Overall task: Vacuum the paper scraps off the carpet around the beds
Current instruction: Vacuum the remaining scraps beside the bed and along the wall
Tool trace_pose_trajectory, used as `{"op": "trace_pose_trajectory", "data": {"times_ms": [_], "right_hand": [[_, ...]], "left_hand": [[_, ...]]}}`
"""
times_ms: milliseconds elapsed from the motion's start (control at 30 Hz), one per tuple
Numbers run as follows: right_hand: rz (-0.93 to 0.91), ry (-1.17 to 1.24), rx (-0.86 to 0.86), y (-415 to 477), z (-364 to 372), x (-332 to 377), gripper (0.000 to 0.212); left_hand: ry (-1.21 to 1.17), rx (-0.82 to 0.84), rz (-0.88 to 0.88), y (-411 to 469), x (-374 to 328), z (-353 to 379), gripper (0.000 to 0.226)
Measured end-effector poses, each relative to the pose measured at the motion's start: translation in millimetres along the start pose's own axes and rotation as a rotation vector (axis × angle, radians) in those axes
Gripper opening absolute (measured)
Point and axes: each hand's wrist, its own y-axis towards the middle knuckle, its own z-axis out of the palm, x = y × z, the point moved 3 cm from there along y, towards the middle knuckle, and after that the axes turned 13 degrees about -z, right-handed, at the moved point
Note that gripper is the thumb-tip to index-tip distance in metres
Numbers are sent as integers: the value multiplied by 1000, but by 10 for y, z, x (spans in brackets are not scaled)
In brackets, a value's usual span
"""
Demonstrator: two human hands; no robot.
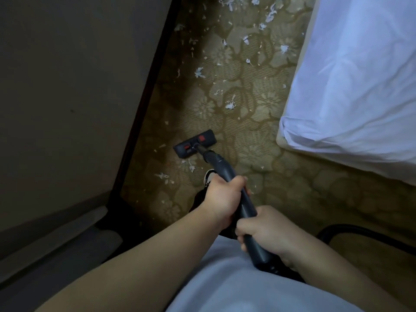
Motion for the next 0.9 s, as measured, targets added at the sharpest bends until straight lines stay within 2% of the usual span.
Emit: {"op": "trace_pose_trajectory", "data": {"times_ms": [200,300,333,433,500,633,900], "right_hand": [[-7,98,-161,-66,-259,-93,5],[-56,137,-251,139,-416,63,2],[-79,148,-279,246,-474,136,7],[-135,162,-337,592,-615,420,10],[-162,181,-341,806,-674,635,5],[-199,191,-316,1151,-748,1079,11],[-299,133,-224,1754,-665,2027,13]], "left_hand": [[122,57,43,23,-124,426,14],[160,50,82,207,-423,623,8],[187,47,108,279,-561,670,8],[273,16,157,474,-1005,730,18],[301,5,189,556,-1302,734,19],[315,-32,225,646,-1860,664,14],[230,-133,273,785,-2829,205,18]]}}
